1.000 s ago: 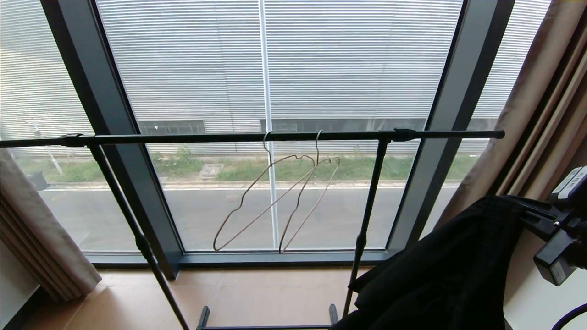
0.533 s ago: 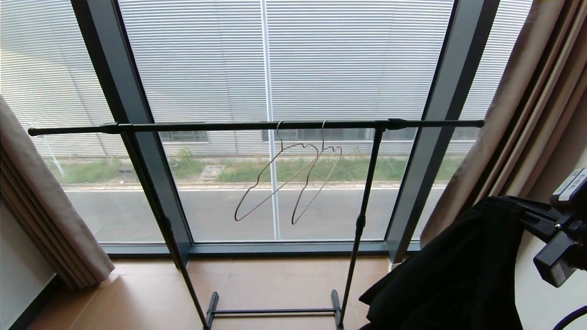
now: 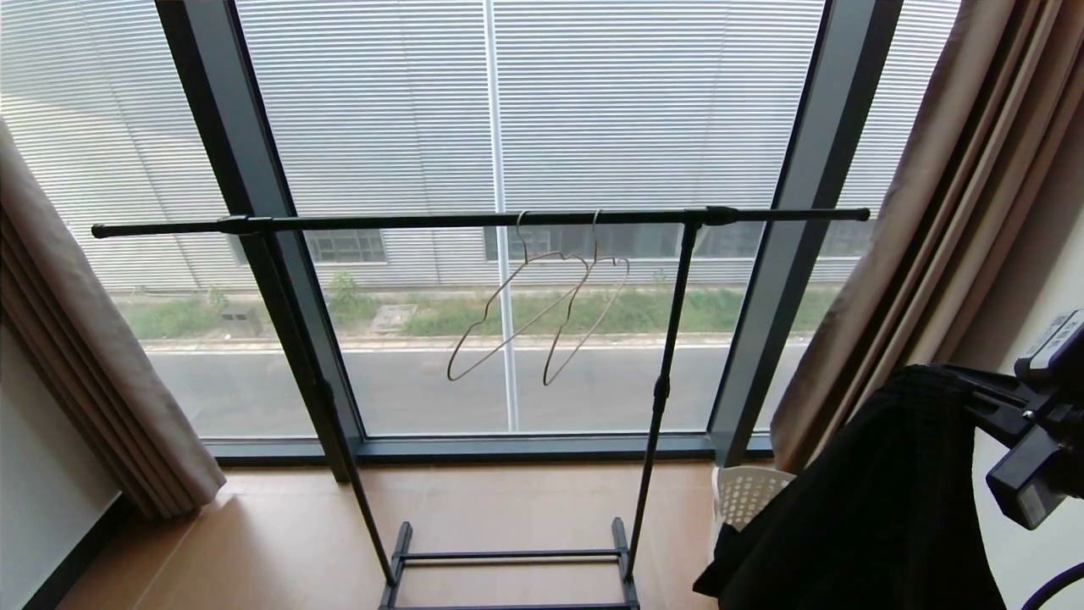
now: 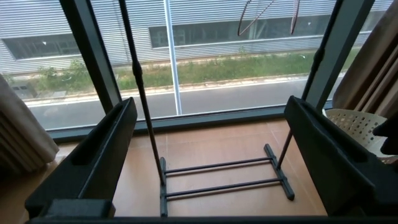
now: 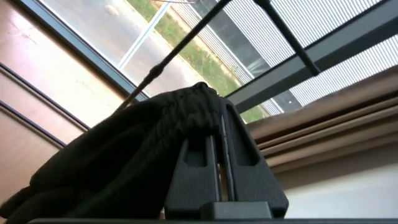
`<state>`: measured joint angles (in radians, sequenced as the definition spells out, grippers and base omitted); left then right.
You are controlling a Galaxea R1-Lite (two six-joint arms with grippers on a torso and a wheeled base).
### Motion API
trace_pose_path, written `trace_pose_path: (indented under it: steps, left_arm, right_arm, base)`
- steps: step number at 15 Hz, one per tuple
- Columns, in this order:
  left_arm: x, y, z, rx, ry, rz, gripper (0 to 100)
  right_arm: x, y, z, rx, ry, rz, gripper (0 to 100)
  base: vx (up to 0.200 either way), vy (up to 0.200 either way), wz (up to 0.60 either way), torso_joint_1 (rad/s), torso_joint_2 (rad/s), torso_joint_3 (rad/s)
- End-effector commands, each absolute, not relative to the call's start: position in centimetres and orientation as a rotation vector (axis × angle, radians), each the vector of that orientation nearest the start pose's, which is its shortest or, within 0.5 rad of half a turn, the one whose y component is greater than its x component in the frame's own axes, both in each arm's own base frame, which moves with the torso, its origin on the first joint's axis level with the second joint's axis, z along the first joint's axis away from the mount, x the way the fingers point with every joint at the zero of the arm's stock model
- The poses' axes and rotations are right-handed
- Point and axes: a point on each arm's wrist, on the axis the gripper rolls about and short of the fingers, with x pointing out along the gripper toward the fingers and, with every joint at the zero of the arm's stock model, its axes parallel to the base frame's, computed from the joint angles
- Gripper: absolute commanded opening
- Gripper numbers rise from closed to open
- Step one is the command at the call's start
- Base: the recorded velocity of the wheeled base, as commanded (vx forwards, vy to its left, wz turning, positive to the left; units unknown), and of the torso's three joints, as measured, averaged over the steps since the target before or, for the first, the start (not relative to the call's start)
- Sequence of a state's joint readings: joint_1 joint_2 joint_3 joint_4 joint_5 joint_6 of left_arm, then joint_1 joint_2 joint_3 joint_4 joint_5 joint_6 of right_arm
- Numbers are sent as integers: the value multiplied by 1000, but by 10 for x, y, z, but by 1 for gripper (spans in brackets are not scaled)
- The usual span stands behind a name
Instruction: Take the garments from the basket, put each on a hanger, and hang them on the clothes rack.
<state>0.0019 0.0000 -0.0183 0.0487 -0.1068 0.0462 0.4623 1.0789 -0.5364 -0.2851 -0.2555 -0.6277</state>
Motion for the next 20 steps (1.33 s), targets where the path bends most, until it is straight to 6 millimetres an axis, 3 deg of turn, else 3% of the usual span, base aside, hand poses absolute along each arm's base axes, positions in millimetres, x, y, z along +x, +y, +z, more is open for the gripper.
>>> trace_pose_path:
  steps: [1,4,7,10,13,15,18,20]
  left_arm:
    - [-24,-2,76,46,30,-108,100]
    - [-22,-2,77,57,72,-107,100]
    - [-8,-2,82,52,230,-131,100]
    - [17,-5,116,7,360,-223,100]
    - [65,-10,150,-21,511,-304,100]
    - [88,-19,163,-47,565,-367,100]
    - [137,-59,186,-135,656,-505,100]
    - [157,-79,181,-122,684,-560,100]
  right_arm:
    - [135,61,211,-716,179,281,0]
    - [149,68,201,-733,248,289,0]
    - [166,77,197,-669,300,291,0]
    - [181,101,203,-483,330,317,0]
    - [186,116,212,-450,347,330,0]
    - [201,126,216,-441,356,331,0]
    - [231,163,217,-420,360,365,0]
    - [241,182,215,-432,370,369,0]
  base:
    - [0,0,0,0,0,0]
    - [0,0,0,0,0,0]
    - [0,0,0,0,0,0]
    - [0,0,0,0,0,0]
    - [0,0,0,0,0,0]
    - [0,0,0,0,0,0]
    - [0,0,0,0,0,0]
    - [0,0,0,0,0,0]
